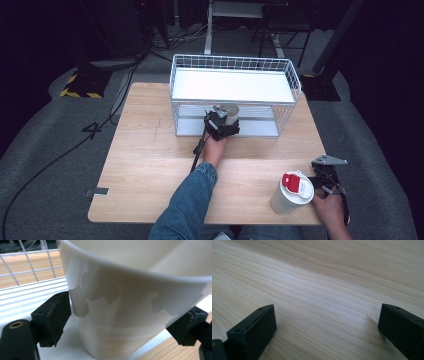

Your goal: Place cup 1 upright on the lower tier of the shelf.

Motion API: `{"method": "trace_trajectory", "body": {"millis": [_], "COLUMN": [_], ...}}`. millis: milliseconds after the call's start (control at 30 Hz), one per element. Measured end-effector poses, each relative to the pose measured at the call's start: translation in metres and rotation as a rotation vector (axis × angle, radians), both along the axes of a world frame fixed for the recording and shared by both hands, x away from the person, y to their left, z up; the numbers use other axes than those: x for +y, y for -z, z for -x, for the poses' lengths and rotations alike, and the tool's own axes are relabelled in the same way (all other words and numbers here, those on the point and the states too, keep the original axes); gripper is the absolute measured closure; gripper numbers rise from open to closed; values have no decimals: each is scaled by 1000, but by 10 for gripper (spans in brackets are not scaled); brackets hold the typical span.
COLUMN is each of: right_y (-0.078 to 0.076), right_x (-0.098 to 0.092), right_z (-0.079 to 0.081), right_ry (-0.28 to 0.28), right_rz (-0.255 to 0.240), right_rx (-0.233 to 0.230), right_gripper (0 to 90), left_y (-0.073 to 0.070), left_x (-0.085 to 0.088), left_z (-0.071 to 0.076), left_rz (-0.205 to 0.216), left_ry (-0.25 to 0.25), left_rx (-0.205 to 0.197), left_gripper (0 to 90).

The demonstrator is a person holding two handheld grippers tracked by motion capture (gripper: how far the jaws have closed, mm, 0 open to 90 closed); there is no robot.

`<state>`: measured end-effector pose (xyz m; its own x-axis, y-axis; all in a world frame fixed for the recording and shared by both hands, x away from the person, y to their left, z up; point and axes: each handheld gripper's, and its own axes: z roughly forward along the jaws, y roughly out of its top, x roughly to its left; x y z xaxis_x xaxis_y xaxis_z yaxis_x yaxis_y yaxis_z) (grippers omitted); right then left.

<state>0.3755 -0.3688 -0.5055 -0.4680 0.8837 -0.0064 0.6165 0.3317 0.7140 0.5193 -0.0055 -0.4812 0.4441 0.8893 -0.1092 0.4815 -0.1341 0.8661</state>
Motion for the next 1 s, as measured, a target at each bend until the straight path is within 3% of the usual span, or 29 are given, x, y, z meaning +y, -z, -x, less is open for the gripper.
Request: {"method": "trace_trajectory", "body": {"millis": [167,267,400,733,1000], "right_y": [0,0,0,0,0], "right_x": [0,0,0,0,0], "right_z": [0,0,0,0,0], "right_ry": [-1,-1,0,0,-1], "right_rz": [0,1,0,0,1], "right_rx": [0,0,0,0,0], "right_gripper": [18,18,18,18,18], "left_y": [-4,-7,-12,-26,-39], "left_x": [2,6,11,30,44], "left_z": [4,9,17,41,63], "left_rz": [-2,-10,-3,22,52], "left_ry": [14,50,62,79,122], "left_rx": [0,-8,-23,-20,-13], "left_gripper": [93,43,34,35,36]}}
